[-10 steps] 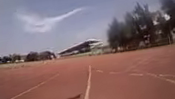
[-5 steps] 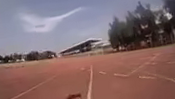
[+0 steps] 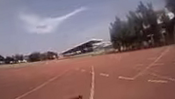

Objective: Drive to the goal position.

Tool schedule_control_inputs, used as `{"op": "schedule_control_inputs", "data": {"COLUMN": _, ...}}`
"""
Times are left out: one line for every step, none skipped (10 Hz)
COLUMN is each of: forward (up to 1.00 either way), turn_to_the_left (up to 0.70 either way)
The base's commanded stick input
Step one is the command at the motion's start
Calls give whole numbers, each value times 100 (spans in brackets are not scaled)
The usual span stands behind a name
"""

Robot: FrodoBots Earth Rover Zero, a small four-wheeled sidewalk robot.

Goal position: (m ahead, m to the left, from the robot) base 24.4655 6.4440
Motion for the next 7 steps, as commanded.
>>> {"op": "schedule_control_inputs", "data": {"forward": 70, "turn_to_the_left": 0}}
{"op": "schedule_control_inputs", "data": {"forward": 70, "turn_to_the_left": 0}}
{"op": "schedule_control_inputs", "data": {"forward": 70, "turn_to_the_left": 0}}
{"op": "schedule_control_inputs", "data": {"forward": 70, "turn_to_the_left": 0}}
{"op": "schedule_control_inputs", "data": {"forward": 70, "turn_to_the_left": 0}}
{"op": "schedule_control_inputs", "data": {"forward": 70, "turn_to_the_left": 0}}
{"op": "schedule_control_inputs", "data": {"forward": 70, "turn_to_the_left": 0}}
